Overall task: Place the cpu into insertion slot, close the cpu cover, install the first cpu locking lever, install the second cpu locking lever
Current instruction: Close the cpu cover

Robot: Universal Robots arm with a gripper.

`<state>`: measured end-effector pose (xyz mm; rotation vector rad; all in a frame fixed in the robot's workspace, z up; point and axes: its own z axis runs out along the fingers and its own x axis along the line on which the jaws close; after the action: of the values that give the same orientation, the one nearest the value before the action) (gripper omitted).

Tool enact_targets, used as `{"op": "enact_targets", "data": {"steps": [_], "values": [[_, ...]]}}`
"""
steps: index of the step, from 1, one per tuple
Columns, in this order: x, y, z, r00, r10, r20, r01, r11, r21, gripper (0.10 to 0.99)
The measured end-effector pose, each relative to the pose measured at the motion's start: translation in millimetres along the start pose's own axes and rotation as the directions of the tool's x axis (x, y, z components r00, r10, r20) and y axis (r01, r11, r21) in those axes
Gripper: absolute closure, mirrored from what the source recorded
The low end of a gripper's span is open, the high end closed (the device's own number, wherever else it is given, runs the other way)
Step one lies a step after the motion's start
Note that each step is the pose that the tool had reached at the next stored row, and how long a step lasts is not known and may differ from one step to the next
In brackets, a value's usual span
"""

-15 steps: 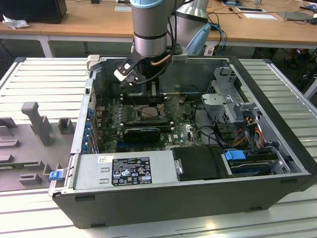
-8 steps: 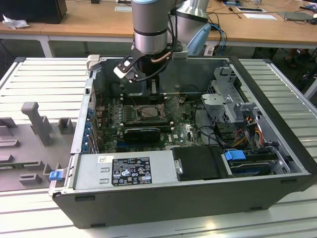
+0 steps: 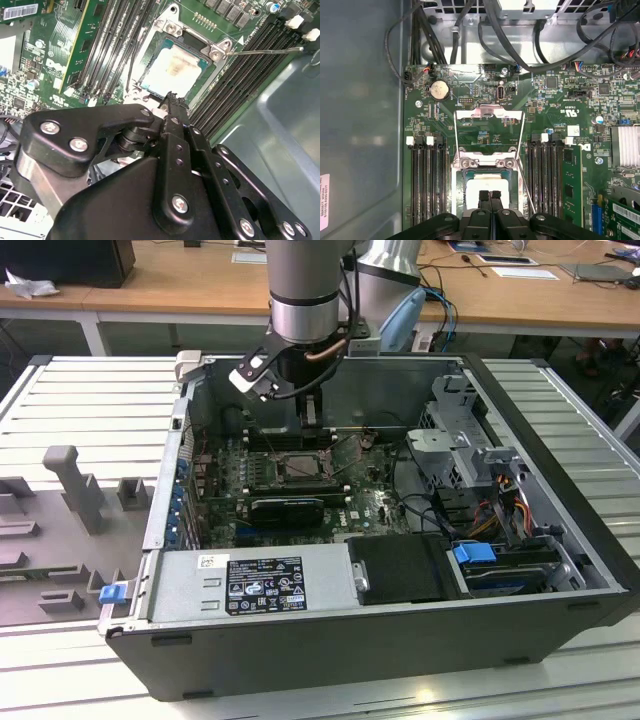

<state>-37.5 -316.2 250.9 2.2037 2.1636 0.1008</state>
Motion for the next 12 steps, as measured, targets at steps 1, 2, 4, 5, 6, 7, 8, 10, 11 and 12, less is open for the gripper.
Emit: {"op": "enact_targets", "data": {"steps": [1,2,4,5,6,7,8,10,11,12], "values": [[0.0,0.1,-0.9,1.0,0.0,0.0,0.0,1.0,0.0,0.98],[0.0,0.2,-2.0,1.0,0.0,-0.0001,0.0,1.0,0.0,0.98],[0.1,0.4,-4.7,1.0,0.001,0.0,-0.001,1.0,0.0,0.98],[0.1,0.5,-5.8,1.0,0.001,0.0,-0.001,1.0,0.0,0.98],[0.1,0.6,-6.9,1.0,0.001,0.0001,-0.001,1.0,0.0,0.98],[0.1,0.6,-7.7,1.0,0.001,0.0001,-0.001,1.0,0.0,0.98],[0.1,0.7,-8.7,1.0,0.001,0.0001,-0.001,1.0,0.0,0.98],[0.1,0.9,-10.8,1.0,0.001,0.0001,-0.001,1.0,0.0,0.98],[0.1,1.0,-12.0,1.0,0.001,0.0001,-0.001,1.0,0.0,0.98],[0.1,1.1,-12.9,1.0,0.001,0.0001,-0.001,1.0,0.0,0.98]]}}
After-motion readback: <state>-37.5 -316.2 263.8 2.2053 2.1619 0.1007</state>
